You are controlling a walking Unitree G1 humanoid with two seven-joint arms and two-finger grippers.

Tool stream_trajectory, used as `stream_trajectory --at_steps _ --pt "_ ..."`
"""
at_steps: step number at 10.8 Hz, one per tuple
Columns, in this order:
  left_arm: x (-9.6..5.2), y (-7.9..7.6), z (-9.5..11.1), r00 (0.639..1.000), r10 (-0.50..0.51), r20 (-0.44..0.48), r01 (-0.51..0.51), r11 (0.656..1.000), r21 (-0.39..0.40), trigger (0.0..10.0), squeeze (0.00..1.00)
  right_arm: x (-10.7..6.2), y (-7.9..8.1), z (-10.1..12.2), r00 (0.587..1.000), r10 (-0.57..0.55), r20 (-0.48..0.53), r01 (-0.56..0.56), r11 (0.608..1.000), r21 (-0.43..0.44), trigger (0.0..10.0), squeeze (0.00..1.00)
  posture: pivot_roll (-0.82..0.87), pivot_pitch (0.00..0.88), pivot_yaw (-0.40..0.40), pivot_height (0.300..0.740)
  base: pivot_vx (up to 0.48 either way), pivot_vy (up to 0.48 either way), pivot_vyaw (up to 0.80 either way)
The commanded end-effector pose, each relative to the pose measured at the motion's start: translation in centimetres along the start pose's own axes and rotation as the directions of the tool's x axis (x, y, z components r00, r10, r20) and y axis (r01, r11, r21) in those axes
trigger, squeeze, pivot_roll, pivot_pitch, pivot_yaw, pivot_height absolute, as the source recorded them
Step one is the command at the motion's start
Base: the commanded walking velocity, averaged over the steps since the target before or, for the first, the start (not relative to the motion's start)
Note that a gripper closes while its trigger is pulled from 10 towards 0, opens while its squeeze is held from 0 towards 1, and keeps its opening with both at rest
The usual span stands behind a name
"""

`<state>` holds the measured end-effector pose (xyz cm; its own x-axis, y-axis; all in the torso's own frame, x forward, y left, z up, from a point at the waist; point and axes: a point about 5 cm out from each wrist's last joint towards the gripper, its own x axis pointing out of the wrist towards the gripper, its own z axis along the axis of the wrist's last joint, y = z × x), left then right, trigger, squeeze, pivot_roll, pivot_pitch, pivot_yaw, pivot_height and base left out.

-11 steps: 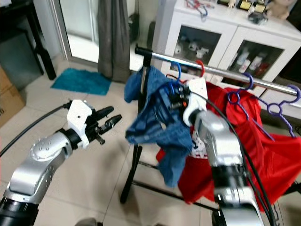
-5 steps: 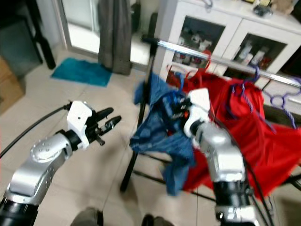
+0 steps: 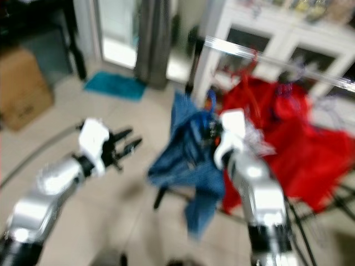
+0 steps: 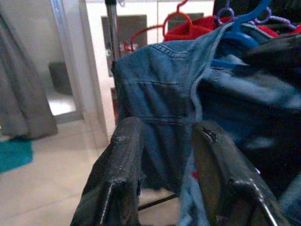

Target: Hang hanger

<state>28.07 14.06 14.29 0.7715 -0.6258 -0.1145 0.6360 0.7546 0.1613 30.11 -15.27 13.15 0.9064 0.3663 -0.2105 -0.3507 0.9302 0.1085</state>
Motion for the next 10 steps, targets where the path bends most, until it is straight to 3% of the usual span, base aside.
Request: stream_trajectory --at_steps 1,2,3,6,8,10 --pt "0.4 -0.4 0.0 1.000 -0.026 0.002 0.026 1.000 0.002 10.0 0.00 -0.3 -0.3 1.4 0.999 -0.009 0.045 0.009 1.000 -0.009 0.0 0.00 0.09 0.000 -0.130 0.740 -0.244 0.000 0.00" --pt "0.9 0.1 0.3 0.998 -0.057 0.024 0.058 0.997 -0.044 10.0 0.67 -0.2 0.3 1.9 0.998 0.030 0.061 -0.029 1.000 -0.011 0.0 0.00 0.09 0.000 -0.132 0.740 0.000 0.000 0.00" --pt "1.2 0.3 0.5 0.996 -0.076 0.044 0.079 0.994 -0.069 10.0 1.00 -0.2 0.6 2.2 0.996 0.048 0.069 -0.047 0.999 -0.013 0.0 0.00 0.09 0.000 -0.133 0.740 0.000 0.000 0.00" --pt "3.0 2.0 1.2 0.985 -0.157 0.077 0.161 0.986 -0.051 10.0 1.00 -0.3 1.8 3.4 0.984 0.154 0.087 -0.150 0.987 -0.049 0.0 0.00 0.08 0.000 -0.121 0.740 0.000 0.000 0.00" --pt "4.1 1.7 2.1 0.954 -0.272 0.128 0.282 0.957 -0.070 10.0 1.00 -0.4 1.8 3.8 0.983 0.160 0.094 -0.156 0.987 -0.049 0.0 0.00 0.07 0.000 -0.108 0.740 0.000 0.000 0.00" --pt "5.5 2.5 1.8 0.958 -0.276 0.071 0.277 0.961 -0.006 10.0 1.00 -0.5 2.2 4.2 0.978 0.183 0.100 -0.179 0.983 -0.048 0.0 0.00 0.06 0.000 -0.090 0.740 0.000 0.000 0.00"
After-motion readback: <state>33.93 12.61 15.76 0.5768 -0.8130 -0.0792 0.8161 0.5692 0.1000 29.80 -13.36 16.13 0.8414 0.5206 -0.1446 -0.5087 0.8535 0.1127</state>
